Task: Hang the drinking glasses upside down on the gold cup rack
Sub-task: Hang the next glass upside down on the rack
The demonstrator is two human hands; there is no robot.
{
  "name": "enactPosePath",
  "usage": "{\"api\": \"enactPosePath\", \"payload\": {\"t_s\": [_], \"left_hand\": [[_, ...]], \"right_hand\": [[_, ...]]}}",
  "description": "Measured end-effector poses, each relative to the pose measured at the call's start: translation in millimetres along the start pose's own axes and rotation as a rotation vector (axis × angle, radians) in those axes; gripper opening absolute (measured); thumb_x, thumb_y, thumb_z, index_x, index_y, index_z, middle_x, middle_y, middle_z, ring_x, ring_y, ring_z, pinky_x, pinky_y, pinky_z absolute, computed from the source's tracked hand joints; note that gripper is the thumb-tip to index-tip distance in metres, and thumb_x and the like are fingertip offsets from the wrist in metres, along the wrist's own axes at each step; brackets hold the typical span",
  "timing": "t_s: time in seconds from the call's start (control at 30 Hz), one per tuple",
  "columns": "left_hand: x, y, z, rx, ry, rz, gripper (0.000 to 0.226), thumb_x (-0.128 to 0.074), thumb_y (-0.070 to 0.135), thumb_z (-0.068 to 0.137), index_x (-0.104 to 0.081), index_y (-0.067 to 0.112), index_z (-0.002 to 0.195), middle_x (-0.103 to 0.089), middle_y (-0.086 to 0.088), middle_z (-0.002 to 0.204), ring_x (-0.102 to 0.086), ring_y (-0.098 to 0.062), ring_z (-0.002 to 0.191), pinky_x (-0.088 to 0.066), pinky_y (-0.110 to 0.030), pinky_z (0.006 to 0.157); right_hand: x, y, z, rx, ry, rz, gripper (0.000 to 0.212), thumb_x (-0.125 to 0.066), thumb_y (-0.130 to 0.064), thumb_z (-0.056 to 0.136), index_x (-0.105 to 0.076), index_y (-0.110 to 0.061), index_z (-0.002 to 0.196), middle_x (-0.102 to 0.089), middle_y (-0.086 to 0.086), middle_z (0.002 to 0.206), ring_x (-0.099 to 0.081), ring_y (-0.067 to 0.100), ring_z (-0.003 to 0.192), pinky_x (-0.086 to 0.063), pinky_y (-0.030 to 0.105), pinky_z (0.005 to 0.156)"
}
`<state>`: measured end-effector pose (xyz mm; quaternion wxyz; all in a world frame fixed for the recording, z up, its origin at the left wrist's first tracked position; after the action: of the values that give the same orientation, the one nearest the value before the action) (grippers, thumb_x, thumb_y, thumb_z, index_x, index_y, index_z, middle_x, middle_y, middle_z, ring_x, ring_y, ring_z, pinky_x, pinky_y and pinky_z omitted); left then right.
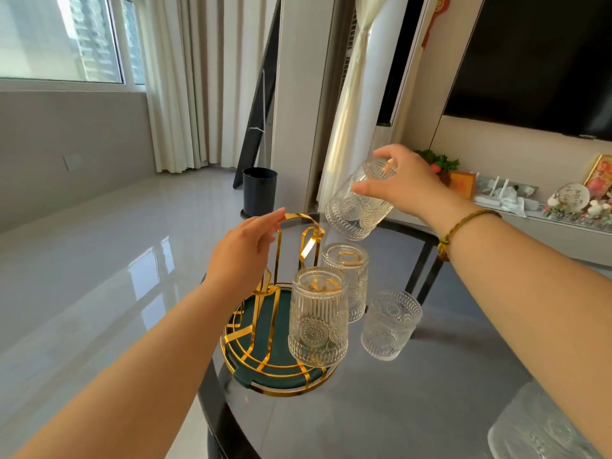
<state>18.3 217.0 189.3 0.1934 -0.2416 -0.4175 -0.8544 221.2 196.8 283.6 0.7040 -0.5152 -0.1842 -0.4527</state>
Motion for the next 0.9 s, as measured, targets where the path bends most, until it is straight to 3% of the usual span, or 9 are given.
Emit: {"api": "enactPosePath", "payload": {"t_s": [0.1,0.2,0.3,0.53,0.7,0.9], "left_hand": [[3.3,-0.4,-3.2,-0.032,0.006,-0.036,0.038,-0.035,0.004,0.092,-0.042,0.017,0.127,-0.061,-0.016,0.117,-0.058,-0.028,0.102,-0.044,-0.03,0.076],[2.3,-1.2,-3.5,-0.041,0.003,-0.044,0.038,-0.037,0.004,0.092,-0.042,0.016,0.128,-0.061,-0.017,0.117,-0.059,-0.028,0.097,-0.045,-0.031,0.071],[1.2,-3.7,-3.1,-0.029,0.0,-0.051,0.039,-0.037,0.005,0.092,-0.041,0.018,0.128,-0.06,-0.015,0.118,-0.057,-0.023,0.101,-0.045,-0.03,0.075],[1.2,-4.3,-3.3,-0.016,0.009,-0.079,0.038,-0.038,0.007,0.092,-0.042,0.02,0.128,-0.06,-0.013,0.118,-0.057,-0.026,0.107,-0.046,-0.032,0.082],[1.2,-4.4,-3.5,-0.022,0.017,-0.093,0.038,-0.037,0.008,0.092,-0.042,0.021,0.128,-0.061,-0.013,0.117,-0.056,-0.026,0.107,-0.047,-0.035,0.086],[0.4,-7.8,-2.6,-0.032,0.042,-0.104,0.037,-0.036,0.007,0.092,-0.045,0.021,0.125,-0.062,-0.013,0.114,-0.057,-0.023,0.103,-0.045,-0.031,0.082]], "right_hand": [[-17.6,-4.1,15.4,0.011,-0.025,-0.009,0.065,-0.071,-0.035,0.067,-0.041,-0.017,0.123,-0.045,0.008,0.128,-0.039,0.015,0.101,-0.033,0.027,0.08],[-35.7,-6.7,24.8,0.013,-0.073,0.002,0.063,-0.071,-0.035,0.068,-0.042,-0.018,0.121,-0.044,0.002,0.113,-0.039,0.015,0.097,-0.034,0.027,0.076],[-54.8,-3.7,27.9,0.001,-0.093,0.053,0.061,-0.071,-0.034,0.068,-0.043,-0.017,0.12,-0.041,-0.001,0.105,-0.04,0.015,0.096,-0.034,0.027,0.075],[-95.7,8.1,25.1,-0.01,-0.208,0.028,0.064,-0.072,-0.031,0.067,-0.042,-0.015,0.121,-0.049,0.01,0.123,-0.043,0.017,0.097,-0.037,0.028,0.076],[-113.8,13.9,24.3,-0.032,-0.297,-0.036,0.071,-0.074,-0.027,0.066,-0.038,-0.011,0.125,-0.048,0.014,0.129,-0.045,0.028,0.115,-0.037,0.029,0.082],[-131.5,17.4,17.1,-0.029,-0.413,-0.089,0.069,-0.074,-0.023,0.066,-0.039,-0.011,0.124,-0.051,0.014,0.123,-0.049,0.026,0.105,-0.039,0.028,0.077]]}}
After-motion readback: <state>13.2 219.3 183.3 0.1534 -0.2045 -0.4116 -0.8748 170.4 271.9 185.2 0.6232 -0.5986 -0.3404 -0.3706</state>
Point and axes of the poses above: each hand's wrist, its own z-axis towards the middle knuckle, its own x-axis out of the back of the hand, y = z × x, the point moved 7 cm from there along z, towards the middle knuckle
